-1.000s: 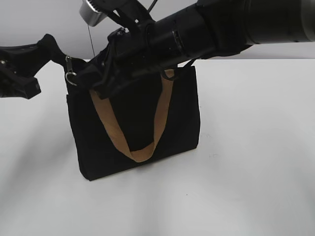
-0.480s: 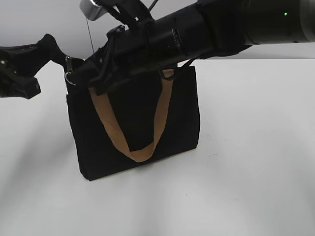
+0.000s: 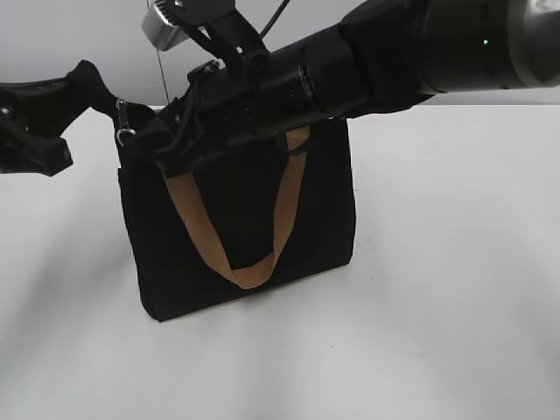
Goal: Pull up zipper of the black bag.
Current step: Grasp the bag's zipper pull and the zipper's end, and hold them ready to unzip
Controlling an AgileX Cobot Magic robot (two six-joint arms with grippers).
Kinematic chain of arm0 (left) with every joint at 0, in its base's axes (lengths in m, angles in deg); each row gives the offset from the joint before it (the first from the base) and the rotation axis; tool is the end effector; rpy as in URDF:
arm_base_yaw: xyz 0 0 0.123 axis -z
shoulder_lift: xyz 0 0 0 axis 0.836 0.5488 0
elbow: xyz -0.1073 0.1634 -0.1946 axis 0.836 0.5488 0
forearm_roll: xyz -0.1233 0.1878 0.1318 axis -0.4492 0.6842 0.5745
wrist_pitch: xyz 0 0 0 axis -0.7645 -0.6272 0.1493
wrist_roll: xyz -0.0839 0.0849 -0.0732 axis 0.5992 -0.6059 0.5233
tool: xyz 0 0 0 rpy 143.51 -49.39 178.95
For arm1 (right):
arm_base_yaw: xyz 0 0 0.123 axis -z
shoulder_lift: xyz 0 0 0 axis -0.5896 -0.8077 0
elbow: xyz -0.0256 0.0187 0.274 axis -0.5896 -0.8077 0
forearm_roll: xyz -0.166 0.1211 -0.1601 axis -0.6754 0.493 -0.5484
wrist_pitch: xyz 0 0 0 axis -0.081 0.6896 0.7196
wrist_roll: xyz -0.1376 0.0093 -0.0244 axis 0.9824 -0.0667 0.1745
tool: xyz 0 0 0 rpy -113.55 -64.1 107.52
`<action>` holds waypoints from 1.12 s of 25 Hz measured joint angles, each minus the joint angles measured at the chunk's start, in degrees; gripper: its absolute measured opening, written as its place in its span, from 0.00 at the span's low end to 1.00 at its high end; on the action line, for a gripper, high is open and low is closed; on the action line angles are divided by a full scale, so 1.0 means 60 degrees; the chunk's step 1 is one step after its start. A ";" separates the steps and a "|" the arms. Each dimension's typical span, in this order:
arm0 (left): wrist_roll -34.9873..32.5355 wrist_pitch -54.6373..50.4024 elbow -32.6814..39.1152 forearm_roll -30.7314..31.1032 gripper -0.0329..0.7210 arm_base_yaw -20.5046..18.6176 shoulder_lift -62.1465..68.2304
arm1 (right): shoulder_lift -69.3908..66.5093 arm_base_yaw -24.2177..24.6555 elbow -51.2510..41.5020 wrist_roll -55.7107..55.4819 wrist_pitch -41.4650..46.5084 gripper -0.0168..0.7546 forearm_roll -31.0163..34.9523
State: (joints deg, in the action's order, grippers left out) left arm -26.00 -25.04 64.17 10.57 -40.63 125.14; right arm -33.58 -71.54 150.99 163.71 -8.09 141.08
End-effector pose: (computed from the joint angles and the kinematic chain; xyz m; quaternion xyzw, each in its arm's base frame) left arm 0.2685 -0.1128 0.2191 0.2134 0.6983 -0.1557 0.6653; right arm 0.3379 0.3241 0.1917 -0.4537 0.7337 0.3090 0.4004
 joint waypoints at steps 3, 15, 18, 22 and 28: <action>0.0000 0.0000 0.0000 0.0000 0.06 0.0000 0.0000 | 0.0000 -0.0068 0.0000 0.0011 0.0012 0.34 0.0238; 0.0000 -0.0008 0.0000 0.0000 0.06 0.0000 0.0000 | -0.0018 -0.0287 0.0000 0.0148 -0.0371 0.14 0.0259; 0.0000 -0.0045 0.0000 0.0000 0.06 0.0000 0.0000 | -0.0018 -0.0287 0.0000 0.0109 -0.0419 0.02 0.0259; 0.0000 -0.0558 0.0000 0.0000 0.06 0.0000 0.0000 | -0.0018 -0.0287 0.0000 -0.0097 -0.0438 0.02 0.0266; 0.0000 -0.2843 0.0000 -0.0008 0.06 -0.0086 0.0000 | 0.0078 -0.0270 0.0000 -0.0926 -0.0341 0.02 0.0179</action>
State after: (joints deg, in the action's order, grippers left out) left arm -26.00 -42.10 64.17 10.51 -41.14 125.14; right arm -33.11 -73.17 150.99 158.16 -10.13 142.15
